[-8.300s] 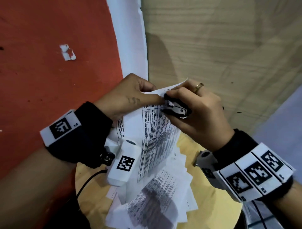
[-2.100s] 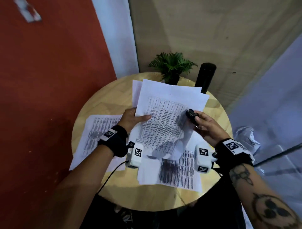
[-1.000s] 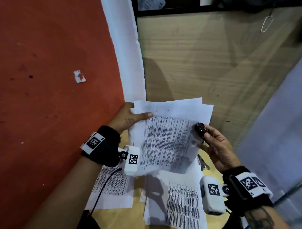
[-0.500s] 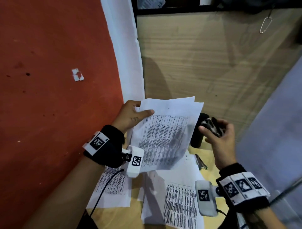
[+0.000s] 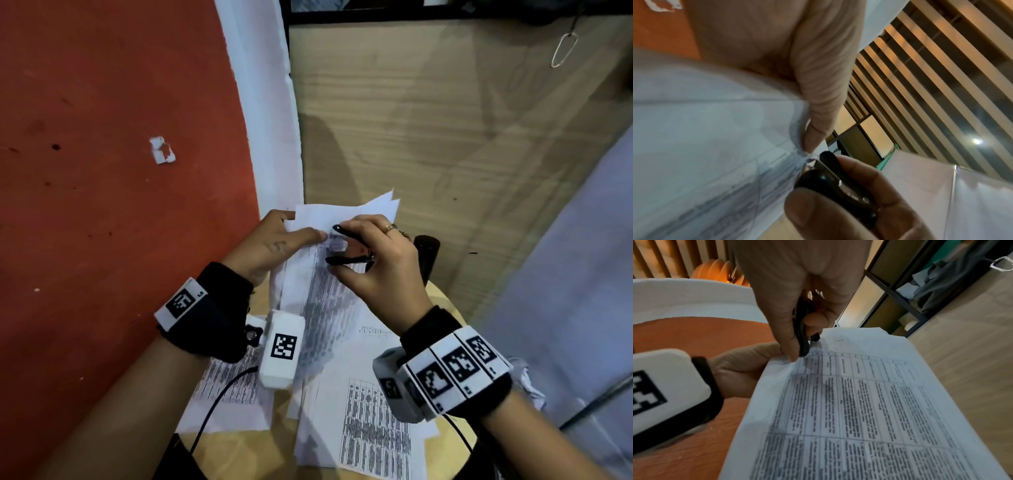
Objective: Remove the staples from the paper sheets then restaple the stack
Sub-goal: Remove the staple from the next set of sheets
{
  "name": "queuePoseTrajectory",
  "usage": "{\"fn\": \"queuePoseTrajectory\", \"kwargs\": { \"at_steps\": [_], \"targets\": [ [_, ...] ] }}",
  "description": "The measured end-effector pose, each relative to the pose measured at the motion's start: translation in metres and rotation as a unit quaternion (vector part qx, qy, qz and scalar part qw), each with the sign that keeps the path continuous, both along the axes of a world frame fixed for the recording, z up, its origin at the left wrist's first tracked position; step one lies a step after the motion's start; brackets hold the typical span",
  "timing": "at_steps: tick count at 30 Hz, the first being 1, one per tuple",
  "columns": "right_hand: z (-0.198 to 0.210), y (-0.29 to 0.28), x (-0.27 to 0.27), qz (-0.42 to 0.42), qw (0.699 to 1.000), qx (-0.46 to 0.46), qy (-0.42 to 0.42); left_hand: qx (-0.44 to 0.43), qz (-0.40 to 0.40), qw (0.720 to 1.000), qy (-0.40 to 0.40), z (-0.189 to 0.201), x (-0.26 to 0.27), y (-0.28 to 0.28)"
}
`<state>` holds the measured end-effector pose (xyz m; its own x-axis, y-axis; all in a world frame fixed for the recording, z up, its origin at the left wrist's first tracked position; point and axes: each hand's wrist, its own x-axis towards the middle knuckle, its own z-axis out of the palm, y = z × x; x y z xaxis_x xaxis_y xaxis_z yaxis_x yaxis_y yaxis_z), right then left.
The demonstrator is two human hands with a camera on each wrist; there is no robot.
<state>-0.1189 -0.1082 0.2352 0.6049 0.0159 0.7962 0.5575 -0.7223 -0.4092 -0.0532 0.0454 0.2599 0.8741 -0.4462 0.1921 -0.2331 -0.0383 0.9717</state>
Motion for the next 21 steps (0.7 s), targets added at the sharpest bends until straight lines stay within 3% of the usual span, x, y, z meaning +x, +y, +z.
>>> {"fn": "queuePoseTrajectory", "kwargs": {
  "at_steps": [5, 8, 14, 21],
  "targets": [
    [0.007, -0.002, -0.011, 0.047, 0.998, 0.048, 0.019, -0.033, -0.043, 0.998, 0.013, 0.004, -0.004, 0.001],
    [0.011, -0.013, -0.017, 0.032, 0.995, 0.092, 0.006, -0.045, -0.041, 0.998, 0.020, 0.010, -0.008, 0.001],
    [0.016, -0.013, -0.021, -0.012, 0.994, -0.097, -0.046, -0.022, -0.039, 0.999, -0.019, 0.017, -0.019, -0.002],
    [0.021, -0.007, -0.023, -0.020, 0.993, -0.103, -0.055, -0.012, -0.019, 0.999, -0.037, 0.021, -0.029, -0.006]
  ]
}}
